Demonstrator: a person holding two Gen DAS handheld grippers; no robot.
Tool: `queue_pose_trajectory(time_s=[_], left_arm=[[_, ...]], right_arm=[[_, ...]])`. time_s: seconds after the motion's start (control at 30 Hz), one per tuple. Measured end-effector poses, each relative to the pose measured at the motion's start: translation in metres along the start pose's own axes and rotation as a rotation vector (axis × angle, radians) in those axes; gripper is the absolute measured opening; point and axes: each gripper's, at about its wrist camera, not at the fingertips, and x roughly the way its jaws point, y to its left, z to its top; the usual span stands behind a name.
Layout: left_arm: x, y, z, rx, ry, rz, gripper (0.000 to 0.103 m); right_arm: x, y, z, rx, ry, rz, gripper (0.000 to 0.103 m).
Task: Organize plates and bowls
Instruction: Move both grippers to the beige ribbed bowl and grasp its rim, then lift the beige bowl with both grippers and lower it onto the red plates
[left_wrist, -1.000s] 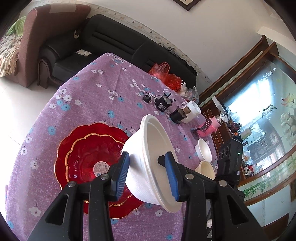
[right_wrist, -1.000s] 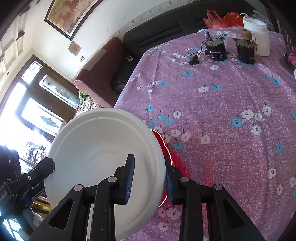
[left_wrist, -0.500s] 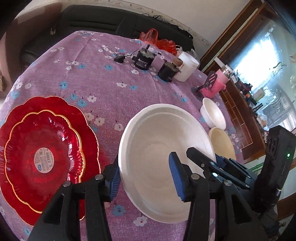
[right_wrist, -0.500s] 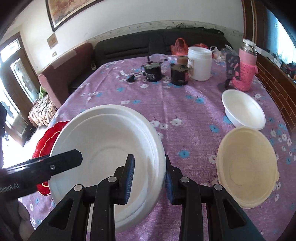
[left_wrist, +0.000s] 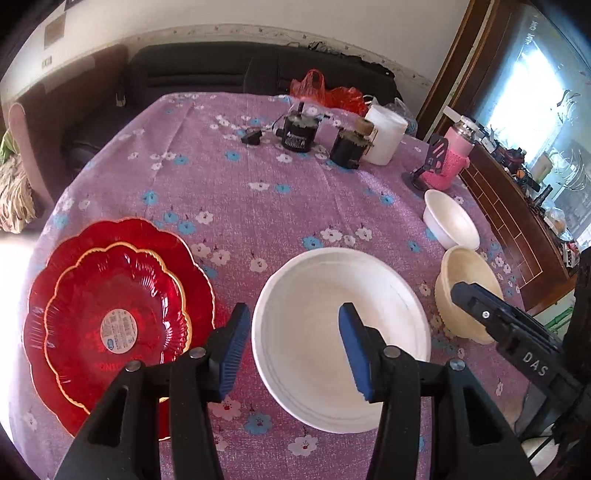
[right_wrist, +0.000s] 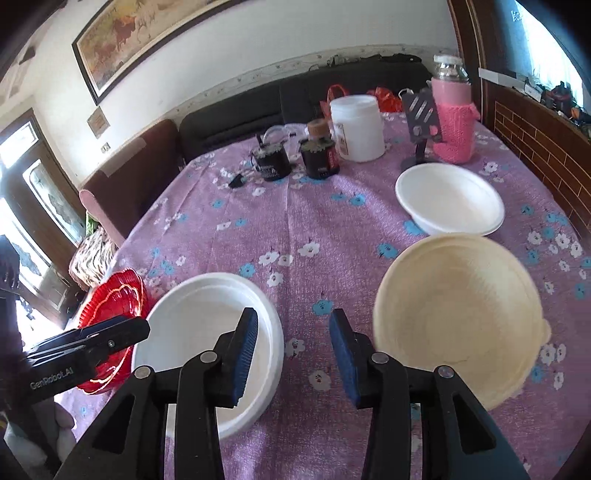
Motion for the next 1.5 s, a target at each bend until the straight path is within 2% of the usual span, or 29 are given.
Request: queue_pose_trajectory(time_s=[0.03, 0.17, 0.23, 0.37, 0.5, 0.67, 0.83, 0.97, 1.03, 1.07, 1.1, 1.2, 1.3, 1.5], left_arm=[[-0.006, -0.007, 0.001, 0.013, -0.022, -0.012, 0.049], [-0.017, -0.046, 0.005, 0.081, -0.064, -0.105, 0.063], [-0.013, -0.068, 0.008, 0.109, -0.042, -0.160, 0.067], [0.011, -0.106, 0.011, 0.115, 0.046, -0.244, 0.067], [0.042, -0.143, 0.014, 0.147, 0.090, -0.236, 0.067], [0.084, -0.162, 0.019, 0.127, 0.159, -0.178, 0.067], [0.116, -0.174, 0.017, 0.125, 0.229, -0.146, 0.067], [0.130, -0.183, 0.011, 0.143, 0.262, -0.139, 0.067], [0.132, -0.185, 0.009, 0.144, 0.273, -0.155, 0.067], [0.132, -0.187, 0.008, 0.150, 0.280, -0.167, 0.067], [0.132, -0.188, 0.007, 0.157, 0.283, -0.176, 0.066], [0.122, -0.191, 0.005, 0.186, 0.256, -0.170, 0.056], [0.105, -0.188, 0.007, 0.178, 0.218, -0.198, 0.054], [0.056, -0.179, 0.007, 0.173, 0.106, -0.225, 0.054]], right_arm=[[-0.014, -0.007, 0.001, 0.008, -0.026, 0.002, 0.047], [-0.055, -0.044, 0.007, 0.056, -0.102, -0.033, 0.051], [-0.071, -0.068, 0.008, 0.090, -0.125, -0.066, 0.052], [-0.087, -0.116, 0.005, 0.171, -0.140, -0.150, 0.053], [-0.082, -0.158, -0.003, 0.261, -0.088, -0.159, 0.055], [-0.047, -0.183, -0.014, 0.352, -0.002, -0.094, 0.055], [-0.012, -0.189, -0.023, 0.422, 0.063, -0.014, 0.055], [0.000, -0.185, -0.023, 0.427, 0.082, 0.003, 0.055], [0.003, -0.185, -0.024, 0.428, 0.085, 0.000, 0.050], [0.003, -0.186, -0.024, 0.432, 0.083, 0.004, 0.045], [0.003, -0.187, -0.025, 0.438, 0.082, 0.010, 0.036], [-0.004, -0.188, -0.027, 0.435, 0.070, 0.006, 0.025], [-0.014, -0.183, -0.027, 0.415, 0.051, -0.011, 0.019], [-0.043, -0.157, -0.022, 0.357, -0.007, -0.011, 0.019]])
